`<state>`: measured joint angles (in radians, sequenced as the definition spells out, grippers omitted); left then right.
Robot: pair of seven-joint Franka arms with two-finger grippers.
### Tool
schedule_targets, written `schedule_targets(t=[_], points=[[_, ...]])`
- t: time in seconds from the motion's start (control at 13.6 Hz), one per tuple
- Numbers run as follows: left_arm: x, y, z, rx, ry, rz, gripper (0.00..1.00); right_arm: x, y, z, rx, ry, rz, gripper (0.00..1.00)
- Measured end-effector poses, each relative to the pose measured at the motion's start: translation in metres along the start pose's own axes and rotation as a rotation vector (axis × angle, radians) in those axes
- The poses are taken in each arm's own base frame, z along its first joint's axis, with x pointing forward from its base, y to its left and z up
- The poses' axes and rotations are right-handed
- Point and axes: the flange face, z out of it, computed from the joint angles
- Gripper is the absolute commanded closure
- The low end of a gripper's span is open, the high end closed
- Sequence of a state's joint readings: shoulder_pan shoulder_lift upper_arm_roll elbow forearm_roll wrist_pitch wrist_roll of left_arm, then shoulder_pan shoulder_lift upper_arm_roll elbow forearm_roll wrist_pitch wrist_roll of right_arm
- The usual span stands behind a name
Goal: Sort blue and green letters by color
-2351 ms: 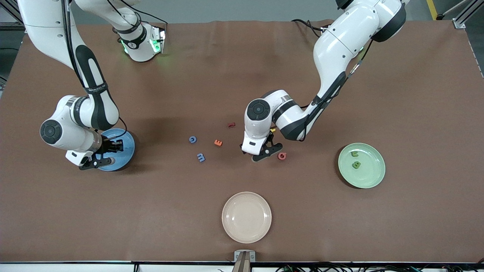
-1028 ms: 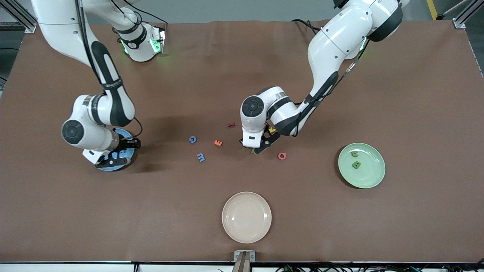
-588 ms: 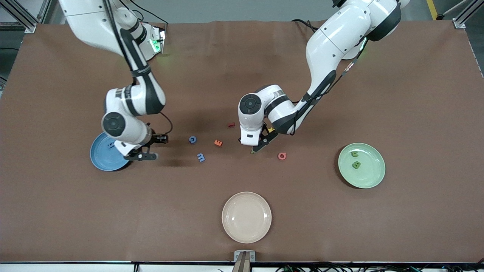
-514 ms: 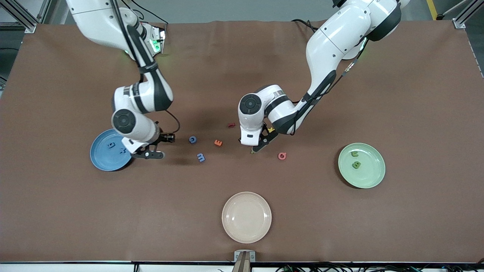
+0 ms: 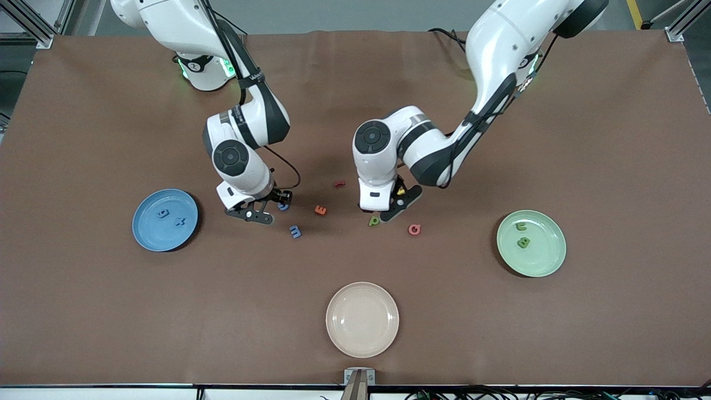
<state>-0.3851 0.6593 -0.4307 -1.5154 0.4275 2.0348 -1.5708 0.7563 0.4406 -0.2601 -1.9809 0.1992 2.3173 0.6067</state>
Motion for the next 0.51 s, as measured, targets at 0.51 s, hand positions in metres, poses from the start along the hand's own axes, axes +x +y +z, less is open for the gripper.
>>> schedule_targets(t=[0.51], points=[[0.203,-0.151,0.058,0.157,-0.089,0.221,0.99,-0.009,-0.018,0.047,-0.016,0.044,-0.006,0.29]])
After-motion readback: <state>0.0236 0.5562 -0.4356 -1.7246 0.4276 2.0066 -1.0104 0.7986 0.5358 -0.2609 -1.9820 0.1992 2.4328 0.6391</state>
